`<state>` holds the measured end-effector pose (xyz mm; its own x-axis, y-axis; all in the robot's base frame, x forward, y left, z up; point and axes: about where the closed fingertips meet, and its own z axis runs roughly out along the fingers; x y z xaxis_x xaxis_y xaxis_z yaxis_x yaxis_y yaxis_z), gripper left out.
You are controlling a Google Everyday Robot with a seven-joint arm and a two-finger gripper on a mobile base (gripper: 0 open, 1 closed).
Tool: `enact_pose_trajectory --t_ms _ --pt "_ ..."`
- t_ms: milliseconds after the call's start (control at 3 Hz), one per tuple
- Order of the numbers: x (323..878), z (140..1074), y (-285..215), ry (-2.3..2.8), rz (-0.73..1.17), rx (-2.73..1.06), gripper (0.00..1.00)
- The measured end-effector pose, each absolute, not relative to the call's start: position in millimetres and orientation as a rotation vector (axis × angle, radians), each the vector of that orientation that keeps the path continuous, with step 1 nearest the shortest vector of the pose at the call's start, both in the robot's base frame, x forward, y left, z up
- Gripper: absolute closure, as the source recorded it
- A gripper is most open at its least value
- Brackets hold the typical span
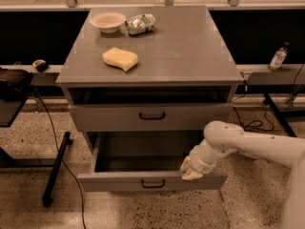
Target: Open middle drawer
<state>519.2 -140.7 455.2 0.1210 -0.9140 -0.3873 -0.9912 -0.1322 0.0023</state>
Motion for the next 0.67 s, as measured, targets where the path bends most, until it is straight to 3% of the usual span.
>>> enact_pose_trajectory --t_ms 667 --pt "489.4 460.8 -144.0 1.842 0.512 -2.173 0.22"
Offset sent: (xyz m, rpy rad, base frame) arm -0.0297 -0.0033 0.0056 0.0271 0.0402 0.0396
